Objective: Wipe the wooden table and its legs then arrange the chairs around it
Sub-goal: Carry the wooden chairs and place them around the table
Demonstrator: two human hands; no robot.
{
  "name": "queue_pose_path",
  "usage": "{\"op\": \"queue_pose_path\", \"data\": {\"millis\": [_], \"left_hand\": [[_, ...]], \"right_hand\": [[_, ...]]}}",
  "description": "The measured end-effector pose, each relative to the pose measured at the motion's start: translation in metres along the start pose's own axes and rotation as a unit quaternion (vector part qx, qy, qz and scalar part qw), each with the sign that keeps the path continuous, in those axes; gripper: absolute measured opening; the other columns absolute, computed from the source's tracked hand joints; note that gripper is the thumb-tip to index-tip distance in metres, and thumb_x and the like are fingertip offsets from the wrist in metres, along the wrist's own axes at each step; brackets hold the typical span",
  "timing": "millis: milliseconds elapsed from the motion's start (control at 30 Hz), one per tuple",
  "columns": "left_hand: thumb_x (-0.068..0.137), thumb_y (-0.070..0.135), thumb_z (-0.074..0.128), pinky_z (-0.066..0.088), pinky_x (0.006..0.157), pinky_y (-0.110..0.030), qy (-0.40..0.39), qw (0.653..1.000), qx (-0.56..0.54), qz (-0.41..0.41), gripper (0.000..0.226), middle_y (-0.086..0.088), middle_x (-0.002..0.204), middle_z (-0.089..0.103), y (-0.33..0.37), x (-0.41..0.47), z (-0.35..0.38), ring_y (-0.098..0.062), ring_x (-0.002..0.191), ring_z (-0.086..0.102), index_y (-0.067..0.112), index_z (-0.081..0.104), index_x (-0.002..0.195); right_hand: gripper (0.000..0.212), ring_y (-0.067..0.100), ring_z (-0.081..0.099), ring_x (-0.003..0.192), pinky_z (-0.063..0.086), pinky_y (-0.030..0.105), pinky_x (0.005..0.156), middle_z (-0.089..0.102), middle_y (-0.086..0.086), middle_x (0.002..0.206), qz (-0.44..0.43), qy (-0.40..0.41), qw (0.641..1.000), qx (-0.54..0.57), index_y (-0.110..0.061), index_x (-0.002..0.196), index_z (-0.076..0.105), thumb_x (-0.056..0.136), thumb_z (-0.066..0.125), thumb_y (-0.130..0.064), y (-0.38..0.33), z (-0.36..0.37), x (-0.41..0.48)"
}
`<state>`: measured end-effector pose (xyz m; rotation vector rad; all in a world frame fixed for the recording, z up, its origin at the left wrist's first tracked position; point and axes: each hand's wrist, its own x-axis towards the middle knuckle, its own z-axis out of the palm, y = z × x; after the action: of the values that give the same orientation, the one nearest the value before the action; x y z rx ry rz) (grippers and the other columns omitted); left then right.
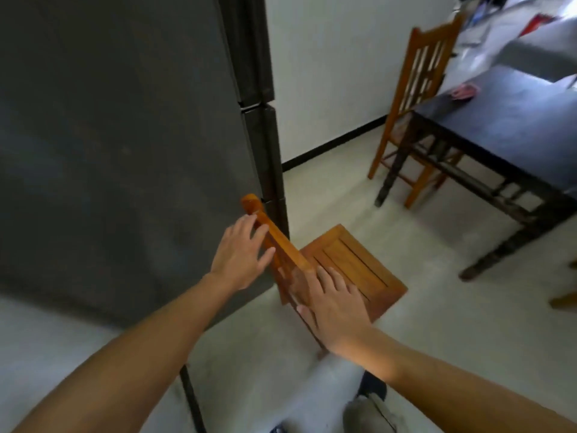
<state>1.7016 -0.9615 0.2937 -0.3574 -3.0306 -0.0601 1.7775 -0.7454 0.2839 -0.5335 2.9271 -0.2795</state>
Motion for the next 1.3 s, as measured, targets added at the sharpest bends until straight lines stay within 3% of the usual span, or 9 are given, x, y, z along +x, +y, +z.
{"op": "queue_pose_path", "data": {"millis": [100,267,400,533,633,867,1067,1200,1300], "left_hand": [[0.096,0.048,0.042,0.025,0.113,-0.048,0.020,0.999,0.023,0.015,0.054,-0.018,0.148,0.035,-0.002,0.018,-0.009,-0.035,0.140,0.027,0.014,0.045,0.137],[0.096,0.043,0.044,0.029,0.111,-0.047,0.014,0.998,0.022,0.049,0.052,-0.020,0.141,0.043,0.000,0.044,-0.018,-0.034,0.135,0.035,0.009,0.047,0.136],[0.098,0.045,0.040,0.046,0.083,-0.040,-0.060,0.995,-0.022,0.077,0.040,-0.008,0.105,0.061,0.030,0.042,0.001,-0.025,0.098,0.056,0.014,0.060,0.114],[0.094,0.039,0.050,0.046,0.052,-0.032,-0.006,0.997,0.009,0.074,0.033,0.000,0.068,0.056,0.056,0.037,0.017,-0.022,0.064,0.056,0.019,0.057,0.070],[0.089,0.039,0.040,0.043,0.043,-0.028,0.037,0.990,-0.031,0.132,0.040,0.002,0.055,0.049,0.071,0.050,0.022,-0.021,0.049,0.050,0.018,0.051,0.057],[0.089,0.037,0.044,0.036,0.040,-0.021,0.101,0.967,-0.072,0.223,0.039,0.005,0.053,0.055,0.144,0.096,0.022,-0.014,0.045,0.048,0.018,0.058,0.057],[0.093,0.040,0.046,0.042,0.041,-0.026,0.098,0.954,-0.066,0.276,0.036,0.007,0.055,0.052,0.234,0.155,0.028,-0.012,0.049,0.045,0.022,0.057,0.064],[0.088,0.036,0.057,0.033,0.038,-0.022,0.103,0.951,-0.055,0.287,0.030,0.008,0.053,0.048,0.294,0.196,0.018,-0.011,0.048,0.040,0.022,0.050,0.062],[0.086,0.036,0.058,0.035,0.039,-0.022,0.093,0.954,-0.041,0.283,0.029,0.009,0.054,0.043,0.328,0.226,0.017,-0.011,0.047,0.039,0.023,0.047,0.063]], "right_hand": [[0.061,0.020,0.061,0.107,0.049,0.030,0.077,0.058,0.002,0.128,0.048,0.017,0.999,-0.019,-0.023,0.152,0.013,0.101,0.021,-0.055,0.017,0.009,-0.006],[0.060,0.018,0.064,0.091,0.050,0.031,0.071,0.065,-0.001,0.109,0.083,0.021,0.996,-0.019,-0.022,0.155,0.013,0.102,0.016,-0.052,0.043,0.003,-0.039],[0.050,0.007,0.056,0.070,0.032,0.017,0.055,0.067,-0.006,0.091,0.083,0.079,0.993,0.020,-0.025,0.143,0.043,0.102,0.029,-0.050,0.077,0.003,-0.074],[0.039,0.012,0.063,0.084,0.033,0.021,0.063,0.068,-0.005,0.102,0.106,0.095,0.989,0.049,-0.027,0.128,0.054,0.103,0.031,-0.047,0.100,-0.003,-0.098],[0.043,0.014,0.065,0.081,0.037,0.024,0.062,0.068,-0.005,0.094,0.148,0.092,0.984,0.032,-0.029,0.111,0.060,0.101,0.024,-0.051,0.129,-0.006,-0.103],[0.063,0.013,0.061,0.063,0.044,0.028,0.055,0.065,-0.008,0.073,0.242,0.119,0.963,0.013,-0.030,0.086,0.065,0.091,0.010,-0.062,0.220,-0.016,-0.116],[0.038,0.008,0.050,0.055,0.024,0.016,0.049,0.052,-0.009,0.061,0.298,0.109,0.948,0.017,-0.031,0.069,0.053,0.100,0.035,-0.044,0.313,-0.032,-0.133],[0.043,0.012,0.052,0.056,0.029,0.021,0.050,0.055,-0.004,0.061,0.353,0.102,0.930,0.028,-0.025,0.066,0.053,0.101,0.037,-0.043,0.370,-0.038,-0.130],[0.043,0.010,0.050,0.057,0.030,0.022,0.051,0.053,-0.005,0.061,0.386,0.092,0.917,0.040,-0.027,0.064,0.049,0.102,0.036,-0.043,0.403,-0.044,-0.124]]}}
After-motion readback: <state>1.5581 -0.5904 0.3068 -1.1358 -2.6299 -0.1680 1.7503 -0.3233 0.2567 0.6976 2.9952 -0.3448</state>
